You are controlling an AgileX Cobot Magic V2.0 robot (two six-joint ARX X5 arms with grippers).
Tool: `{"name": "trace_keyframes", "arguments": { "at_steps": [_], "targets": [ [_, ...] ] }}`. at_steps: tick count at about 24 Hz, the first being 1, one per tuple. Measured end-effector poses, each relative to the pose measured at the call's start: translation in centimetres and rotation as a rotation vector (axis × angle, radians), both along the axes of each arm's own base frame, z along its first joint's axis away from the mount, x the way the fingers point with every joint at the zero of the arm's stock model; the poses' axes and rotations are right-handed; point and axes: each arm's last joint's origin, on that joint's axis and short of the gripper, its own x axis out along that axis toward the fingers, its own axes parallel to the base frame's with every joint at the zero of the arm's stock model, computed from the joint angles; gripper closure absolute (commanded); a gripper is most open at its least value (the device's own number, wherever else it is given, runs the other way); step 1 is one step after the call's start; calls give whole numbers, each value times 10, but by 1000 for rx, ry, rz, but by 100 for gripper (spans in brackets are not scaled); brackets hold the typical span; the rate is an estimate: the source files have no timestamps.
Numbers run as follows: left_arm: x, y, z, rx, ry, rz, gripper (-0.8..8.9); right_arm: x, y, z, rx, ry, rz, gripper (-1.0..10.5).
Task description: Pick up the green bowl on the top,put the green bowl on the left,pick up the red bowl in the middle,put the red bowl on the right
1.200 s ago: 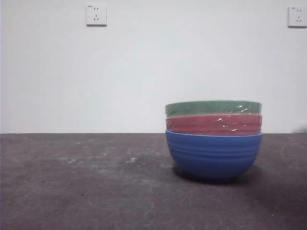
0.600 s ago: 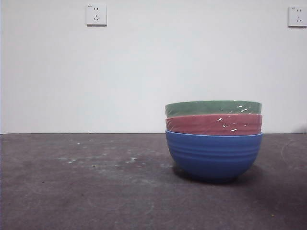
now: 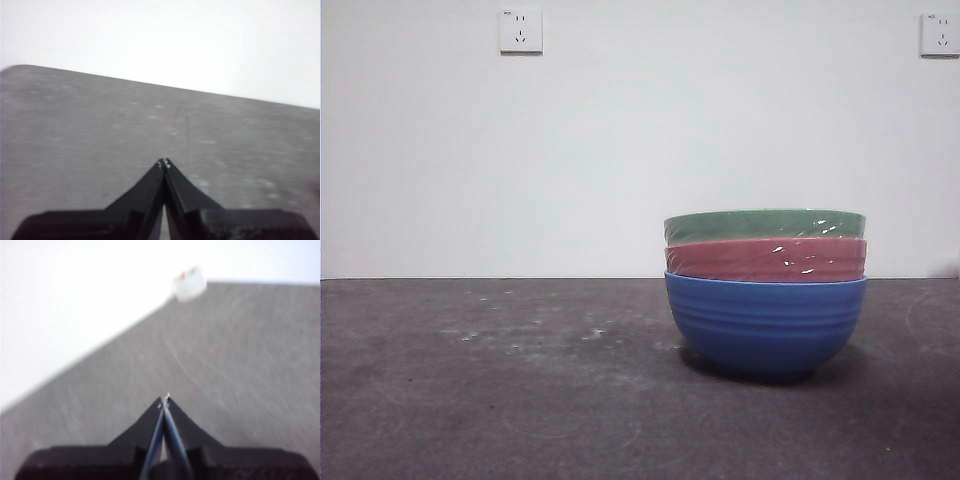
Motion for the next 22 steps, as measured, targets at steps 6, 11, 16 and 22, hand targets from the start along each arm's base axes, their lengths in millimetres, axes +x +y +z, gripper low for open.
{"name": "trace_keyframes", "arguments": {
  "at_steps": [6,11,16,22],
  "targets": [
    [-3,-4,9,-90,-4,-160,821,1,6,12,27,-123,206,951],
    [-10,-4,33,-113,8,-185,820,0,12,27,37,-118,413,957],
    [-9,-6,66,-109,24,-217,820,2,15,60,11,-114,511,957],
    [13,-11,107,-59,110,-344,821,7,18,104,-53,-118,650,952]
  ]
}}
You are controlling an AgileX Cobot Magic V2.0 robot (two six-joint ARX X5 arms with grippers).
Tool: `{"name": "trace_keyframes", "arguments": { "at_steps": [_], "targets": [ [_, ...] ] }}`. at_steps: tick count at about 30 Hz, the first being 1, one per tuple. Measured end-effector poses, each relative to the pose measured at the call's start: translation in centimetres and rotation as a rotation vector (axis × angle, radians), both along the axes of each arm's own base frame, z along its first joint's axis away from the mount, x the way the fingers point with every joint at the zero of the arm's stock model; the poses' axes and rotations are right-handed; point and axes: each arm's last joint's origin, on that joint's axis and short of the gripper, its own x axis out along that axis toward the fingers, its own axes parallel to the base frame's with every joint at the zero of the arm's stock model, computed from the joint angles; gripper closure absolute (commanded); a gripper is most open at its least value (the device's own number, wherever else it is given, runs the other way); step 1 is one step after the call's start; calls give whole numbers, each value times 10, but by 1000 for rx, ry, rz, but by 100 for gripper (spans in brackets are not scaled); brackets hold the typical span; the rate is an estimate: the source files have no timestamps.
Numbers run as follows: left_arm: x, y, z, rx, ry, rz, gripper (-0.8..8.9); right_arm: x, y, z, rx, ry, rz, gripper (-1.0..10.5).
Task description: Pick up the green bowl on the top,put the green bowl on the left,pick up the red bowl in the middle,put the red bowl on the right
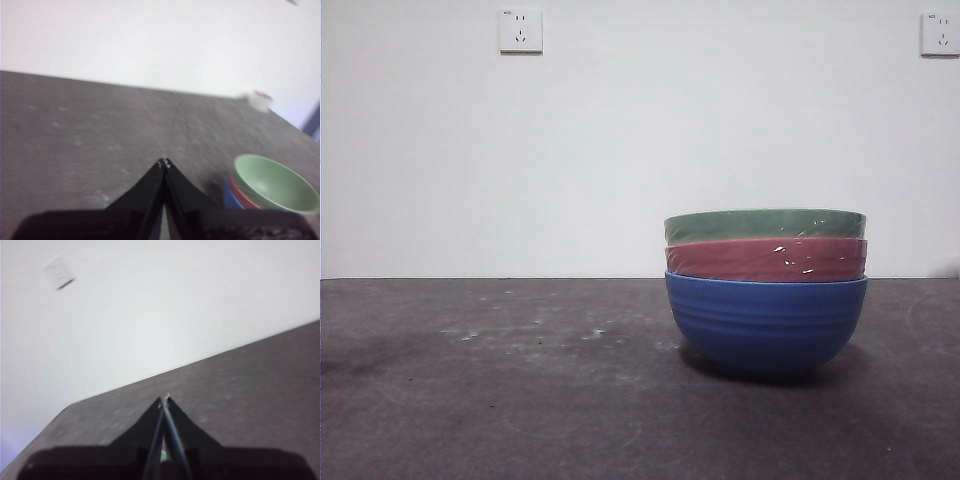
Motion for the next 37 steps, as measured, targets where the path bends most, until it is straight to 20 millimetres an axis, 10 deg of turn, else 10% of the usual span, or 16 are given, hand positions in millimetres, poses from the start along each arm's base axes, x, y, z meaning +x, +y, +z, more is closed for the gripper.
{"name": "trace_keyframes", "arguments": {
  "at_steps": [15,18,23,37],
  "targets": [
    [78,-39,50,90,180,-467,818,34,14,39,-259,392,367,945],
    [86,-54,53,143,191,-548,803,39,19,39,-324,385,420,848],
    [96,-82,62,224,161,-602,485,40,25,38,-392,363,443,655],
    [121,-173,64,522,215,-829,503,40,25,38,-414,379,388,662]
  ]
}}
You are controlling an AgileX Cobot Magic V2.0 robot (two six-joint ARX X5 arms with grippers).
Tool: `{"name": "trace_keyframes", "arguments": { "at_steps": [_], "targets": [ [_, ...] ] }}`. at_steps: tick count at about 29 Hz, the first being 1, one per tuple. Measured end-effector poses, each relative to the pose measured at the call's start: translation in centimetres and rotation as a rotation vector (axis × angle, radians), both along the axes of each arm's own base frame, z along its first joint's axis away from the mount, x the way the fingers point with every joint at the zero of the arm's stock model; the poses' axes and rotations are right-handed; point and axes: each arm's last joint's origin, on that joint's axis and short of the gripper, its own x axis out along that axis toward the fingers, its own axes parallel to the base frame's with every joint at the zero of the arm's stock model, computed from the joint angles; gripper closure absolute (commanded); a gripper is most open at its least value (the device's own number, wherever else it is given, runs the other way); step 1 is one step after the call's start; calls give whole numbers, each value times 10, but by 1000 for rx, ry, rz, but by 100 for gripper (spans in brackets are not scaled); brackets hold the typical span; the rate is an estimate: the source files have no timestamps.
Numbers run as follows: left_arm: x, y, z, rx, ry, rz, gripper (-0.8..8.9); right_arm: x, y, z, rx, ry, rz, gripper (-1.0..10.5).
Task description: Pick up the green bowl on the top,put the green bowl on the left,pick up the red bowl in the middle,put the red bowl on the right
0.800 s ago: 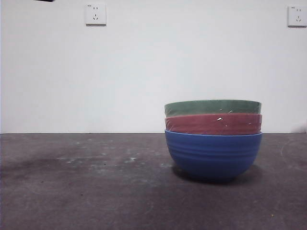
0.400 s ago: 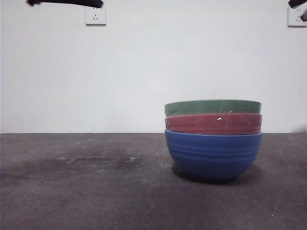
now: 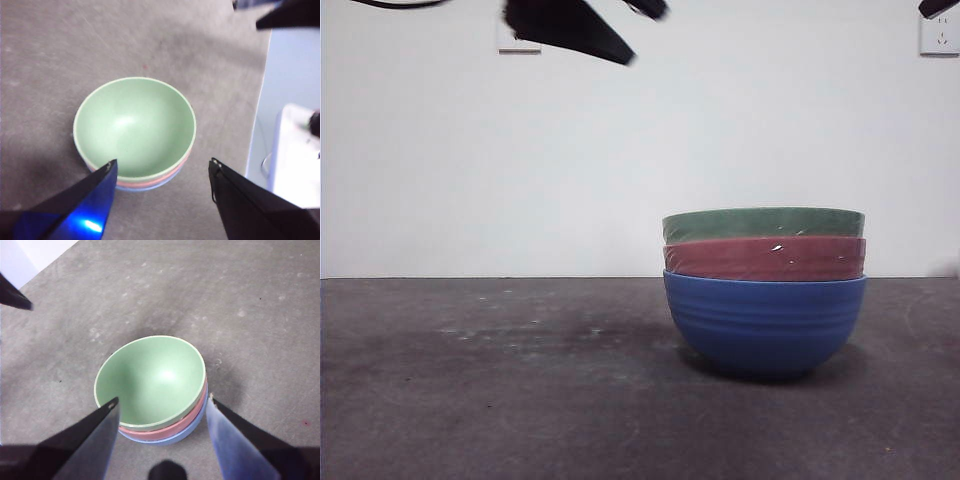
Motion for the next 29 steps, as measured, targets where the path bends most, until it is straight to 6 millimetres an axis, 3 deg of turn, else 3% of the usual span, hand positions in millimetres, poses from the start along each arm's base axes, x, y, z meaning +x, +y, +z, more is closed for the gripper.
{"name": "trace_keyframes", "arguments": {
  "at_steps": [7,12,21,29],
  "targets": [
    [15,-43,-17,123,-28,-111,503,0,0,0,2,-4,-1,662],
    [22,-65,-47,203,-1,-151,503,0,0,1,5,-3,-3,662],
    [26,-85,-84,302,30,-213,507,0,0,1,6,-2,-3,663],
    [25,-84,-85,321,17,-244,816,0,0,1,6,-2,-3,663]
  ]
}}
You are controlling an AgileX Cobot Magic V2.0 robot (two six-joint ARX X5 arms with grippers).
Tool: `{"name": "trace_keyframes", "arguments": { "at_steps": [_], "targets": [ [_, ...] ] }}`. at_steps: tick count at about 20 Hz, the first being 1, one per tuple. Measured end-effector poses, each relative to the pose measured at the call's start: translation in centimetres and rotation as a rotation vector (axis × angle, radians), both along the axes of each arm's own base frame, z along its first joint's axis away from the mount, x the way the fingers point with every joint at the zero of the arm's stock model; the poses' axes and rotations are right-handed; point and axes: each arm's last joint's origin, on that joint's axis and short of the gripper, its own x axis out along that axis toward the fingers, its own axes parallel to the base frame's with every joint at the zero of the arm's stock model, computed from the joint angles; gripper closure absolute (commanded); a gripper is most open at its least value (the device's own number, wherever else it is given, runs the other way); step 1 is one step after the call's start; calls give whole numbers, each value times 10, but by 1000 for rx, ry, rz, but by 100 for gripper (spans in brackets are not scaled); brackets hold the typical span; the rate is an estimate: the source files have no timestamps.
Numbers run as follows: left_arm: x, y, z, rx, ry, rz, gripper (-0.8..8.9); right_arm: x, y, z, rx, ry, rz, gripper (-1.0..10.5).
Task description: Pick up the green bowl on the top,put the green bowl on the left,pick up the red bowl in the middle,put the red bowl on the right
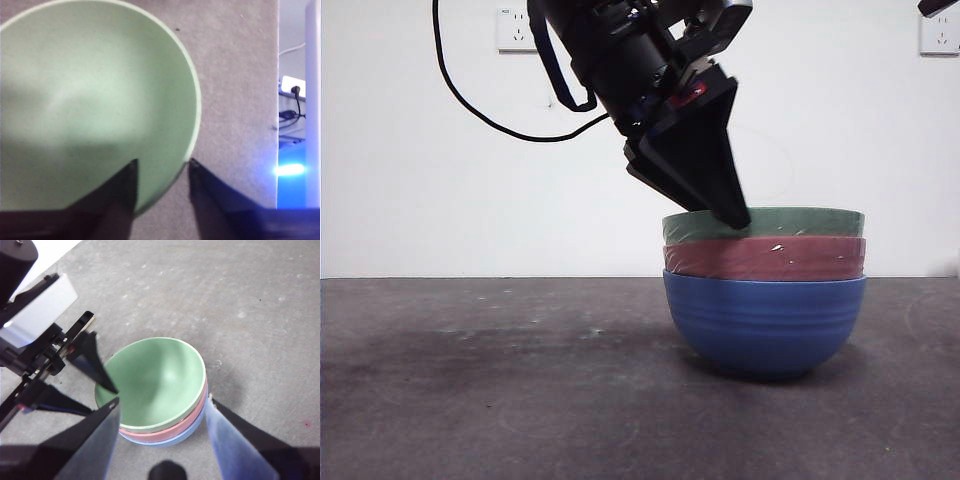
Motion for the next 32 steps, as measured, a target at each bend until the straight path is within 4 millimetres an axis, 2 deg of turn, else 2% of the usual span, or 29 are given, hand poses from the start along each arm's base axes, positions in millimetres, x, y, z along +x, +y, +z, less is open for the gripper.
{"name": "trace_keyframes", "arguments": {
  "at_steps": [6,12,15,20,23,28,30,32],
  "targets": [
    [-3,0,0,13,-1,-48,822,0,0,0,0,0,0,663],
    [-2,-1,8,7,-31,-59,822,0,0,0,0,0,1,663],
    [1,-4,37,-20,-58,-56,822,0,0,0,0,0,1,663],
    [-2,-1,105,-66,-116,-43,822,0,0,0,0,0,1,664],
    [-10,17,126,42,-168,86,821,0,0,0,0,0,1,666],
    [-12,80,151,97,-104,334,820,0,0,0,0,-2,1,666],
    [-12,97,153,82,-112,409,820,0,0,0,0,1,1,666],
    [-18,111,147,60,-120,461,820,-1,0,-1,-1,12,1,667]
  ]
}}
